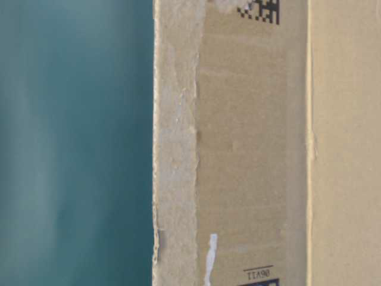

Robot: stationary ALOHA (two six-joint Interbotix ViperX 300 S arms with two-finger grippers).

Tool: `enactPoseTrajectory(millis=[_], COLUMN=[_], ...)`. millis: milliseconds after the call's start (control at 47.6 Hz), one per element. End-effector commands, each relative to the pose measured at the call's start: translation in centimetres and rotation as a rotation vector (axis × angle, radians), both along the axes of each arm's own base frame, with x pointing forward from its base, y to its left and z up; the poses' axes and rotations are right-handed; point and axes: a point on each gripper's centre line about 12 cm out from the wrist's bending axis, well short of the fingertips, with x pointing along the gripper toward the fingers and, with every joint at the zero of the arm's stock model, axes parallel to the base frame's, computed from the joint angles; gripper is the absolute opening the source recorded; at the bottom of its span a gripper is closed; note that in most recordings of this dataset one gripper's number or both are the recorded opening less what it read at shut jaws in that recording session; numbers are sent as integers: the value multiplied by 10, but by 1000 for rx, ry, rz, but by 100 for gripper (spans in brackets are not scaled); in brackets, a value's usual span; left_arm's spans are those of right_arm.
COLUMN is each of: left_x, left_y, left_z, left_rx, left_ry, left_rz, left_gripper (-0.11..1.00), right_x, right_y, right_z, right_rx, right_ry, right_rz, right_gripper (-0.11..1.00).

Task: Close the cardboard box.
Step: 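Move both grippers inward toward the left and right box flaps, then push the left and right side flaps inward over the spools with both grippers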

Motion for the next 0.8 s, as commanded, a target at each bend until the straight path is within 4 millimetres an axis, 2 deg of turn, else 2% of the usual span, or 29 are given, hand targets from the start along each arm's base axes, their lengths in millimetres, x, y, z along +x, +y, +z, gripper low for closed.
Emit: enactPoseTrajectory(millis=[0, 147, 399, 567, 777], left_x=[8, 22, 44, 55, 78], left_y=[1, 4, 8, 9, 10], left_z=[1, 0, 20, 24, 8], left_rx=[1, 4, 55, 85, 80], left_ry=[-29, -78, -182, -207, -134], left_rz=[5, 22, 25, 22, 21], left_gripper=[0, 0, 0, 0, 0], right_x=[8, 18, 42, 56, 79], right_y=[0, -1, -2, -3, -4], right_z=[10, 18, 34, 29, 18], right_rx=[-1, -7, -12, -13, -11], right_ry=[-60, -112, -193, -201, -170], right_rz=[-1, -3, -2, -3, -4], right_gripper=[0, 0, 0, 0, 0])
